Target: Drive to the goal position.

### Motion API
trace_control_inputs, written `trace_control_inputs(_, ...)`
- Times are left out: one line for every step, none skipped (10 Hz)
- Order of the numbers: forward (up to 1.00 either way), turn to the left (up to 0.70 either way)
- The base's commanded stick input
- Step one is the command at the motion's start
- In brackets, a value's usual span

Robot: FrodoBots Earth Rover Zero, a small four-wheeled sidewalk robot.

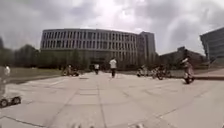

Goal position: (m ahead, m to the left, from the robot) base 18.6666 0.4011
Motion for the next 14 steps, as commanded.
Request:
trace_control_inputs(0.6, 0.14)
trace_control_inputs(0.6, 0.07)
trace_control_inputs(0.6, 0.0)
trace_control_inputs(0.6, 0.0)
trace_control_inputs(0.6, 0.0)
trace_control_inputs(0.6, 0.0)
trace_control_inputs(0.6, 0.0)
trace_control_inputs(0.6, 0.0)
trace_control_inputs(0.6, 0.0)
trace_control_inputs(0.6, 0.0)
trace_control_inputs(0.6, 0.0)
trace_control_inputs(0.6, 0.0)
trace_control_inputs(0.6, 0.0)
trace_control_inputs(0.6, 0.0)
